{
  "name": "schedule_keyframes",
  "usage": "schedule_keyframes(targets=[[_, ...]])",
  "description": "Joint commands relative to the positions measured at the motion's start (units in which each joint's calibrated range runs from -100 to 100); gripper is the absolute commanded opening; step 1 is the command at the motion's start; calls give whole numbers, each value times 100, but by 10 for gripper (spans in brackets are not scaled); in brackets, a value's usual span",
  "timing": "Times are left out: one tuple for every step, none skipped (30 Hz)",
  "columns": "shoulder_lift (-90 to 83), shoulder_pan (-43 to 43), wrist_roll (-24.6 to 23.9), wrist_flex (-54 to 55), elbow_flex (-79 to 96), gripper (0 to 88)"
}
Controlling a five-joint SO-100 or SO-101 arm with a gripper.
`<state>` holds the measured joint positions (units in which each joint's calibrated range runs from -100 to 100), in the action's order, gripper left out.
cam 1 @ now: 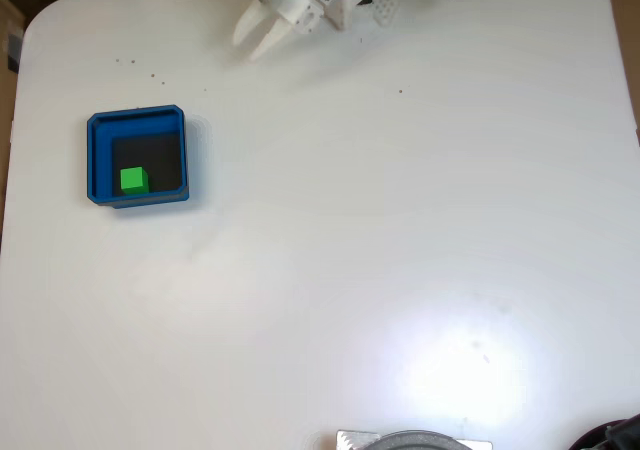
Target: Pick up green cube and drop it in the blue box
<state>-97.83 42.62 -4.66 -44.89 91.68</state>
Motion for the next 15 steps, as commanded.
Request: schedule_keyframes(targets=[[-125,-64,20,783,419,186],[-125,-64,24,955,581,186],[-125,-64,24,1142,733,186],[-125,-64,24,1240,805,186],[-125,-64,24,1305,823,186],[-125,-64,24,1354,805,186],[-125,-79,24,1370,805,186],[-125,-125,24,1370,805,186],[-125,-209,24,1370,796,186],[-125,-308,24,1370,796,186],[-125,-423,24,1370,796,186],[-125,-560,24,1370,787,186],[-125,-728,24,1370,787,186],[-125,-896,24,1370,787,186],[-117,-1056,24,1362,787,186]])
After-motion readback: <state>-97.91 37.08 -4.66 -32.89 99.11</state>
